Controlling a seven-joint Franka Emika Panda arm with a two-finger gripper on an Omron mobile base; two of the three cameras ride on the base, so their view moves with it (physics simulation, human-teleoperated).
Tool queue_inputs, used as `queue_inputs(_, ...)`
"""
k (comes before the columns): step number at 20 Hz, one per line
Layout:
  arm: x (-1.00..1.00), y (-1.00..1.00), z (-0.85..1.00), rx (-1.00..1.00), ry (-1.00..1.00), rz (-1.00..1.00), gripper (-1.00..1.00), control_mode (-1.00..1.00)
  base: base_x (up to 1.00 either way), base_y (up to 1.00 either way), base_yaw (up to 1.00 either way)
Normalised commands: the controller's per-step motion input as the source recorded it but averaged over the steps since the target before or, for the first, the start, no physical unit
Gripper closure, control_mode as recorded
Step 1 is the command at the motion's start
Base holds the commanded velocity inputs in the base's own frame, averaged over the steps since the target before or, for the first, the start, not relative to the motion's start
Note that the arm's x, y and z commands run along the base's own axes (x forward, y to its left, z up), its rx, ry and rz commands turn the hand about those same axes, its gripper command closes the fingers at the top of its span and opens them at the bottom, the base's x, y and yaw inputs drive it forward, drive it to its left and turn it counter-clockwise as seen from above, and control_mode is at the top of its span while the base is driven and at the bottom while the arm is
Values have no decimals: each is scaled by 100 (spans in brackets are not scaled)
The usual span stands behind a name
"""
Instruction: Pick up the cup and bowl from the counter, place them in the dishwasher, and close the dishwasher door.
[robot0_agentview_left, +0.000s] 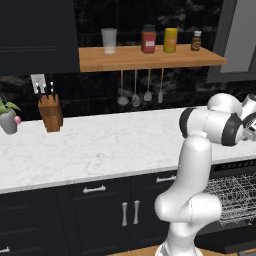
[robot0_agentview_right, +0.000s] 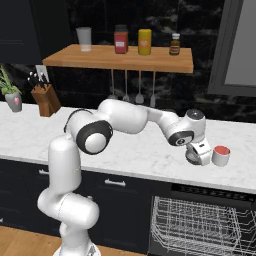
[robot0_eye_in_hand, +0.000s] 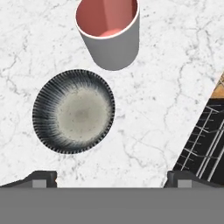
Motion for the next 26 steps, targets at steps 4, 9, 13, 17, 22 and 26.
queue_inputs(4, 2, -9, 0, 6, -5, -9, -100, -100, 0, 0, 0)
queue_inputs(9, 18, -2, 0, 0, 3, -2, -100, -100, 0, 0, 0)
queue_inputs(13, 4, 0, 0, 0, 0, 0, -100, -100, 0, 0, 0)
queue_inputs(17, 0, 0, 0, 0, 0, 0, -100, -100, 0, 0, 0)
queue_inputs(22, 17, 0, -3, 0, 2, 0, -100, -100, 0, 0, 0)
queue_inputs(26, 19, 0, -11, 0, 1, 0, -100, -100, 0, 0, 0)
